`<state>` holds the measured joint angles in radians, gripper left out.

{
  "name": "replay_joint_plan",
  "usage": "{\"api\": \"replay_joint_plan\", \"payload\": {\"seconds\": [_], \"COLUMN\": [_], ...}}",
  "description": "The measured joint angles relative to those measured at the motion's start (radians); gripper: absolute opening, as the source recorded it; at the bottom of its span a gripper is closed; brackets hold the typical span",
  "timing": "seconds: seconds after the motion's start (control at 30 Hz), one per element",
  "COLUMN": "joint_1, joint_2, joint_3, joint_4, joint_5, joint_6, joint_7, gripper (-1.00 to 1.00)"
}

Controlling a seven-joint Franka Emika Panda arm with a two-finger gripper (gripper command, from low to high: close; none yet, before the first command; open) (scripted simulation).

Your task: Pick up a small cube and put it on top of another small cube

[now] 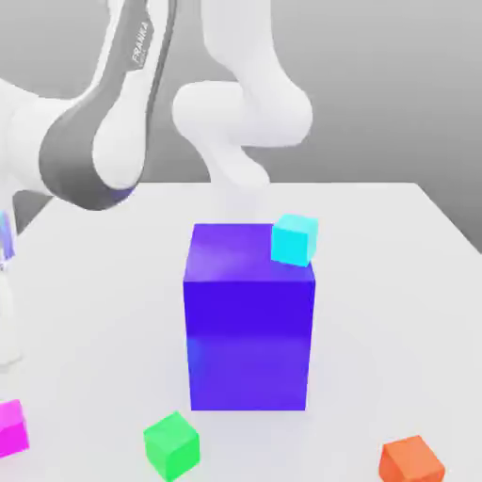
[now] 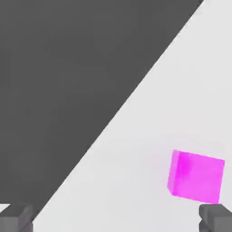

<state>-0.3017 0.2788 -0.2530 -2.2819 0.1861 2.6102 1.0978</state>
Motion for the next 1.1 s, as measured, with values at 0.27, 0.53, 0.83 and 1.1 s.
{"api": "replay_joint_plan", "payload": {"seconds": [0.27, 0.53, 0.83, 1.1], "joint_1": [-0.081, -0.066, 0.130, 0.186], "joint_2": [0.248, 0.198, -0.100, -0.009], "joint_3": [0.045, 0.025, 0.122, 0.189], "joint_4": [0.037, 0.025, -0.163, -0.215], "joint_5": [0.088, 0.064, -0.108, -0.140], "joint_6": [0.139, 0.102, 0.007, 0.156], "joint_7": [-0.024, -0.006, -0.019, -0.048], "gripper": [-1.00, -1.00, -1.00, 1.00]}}
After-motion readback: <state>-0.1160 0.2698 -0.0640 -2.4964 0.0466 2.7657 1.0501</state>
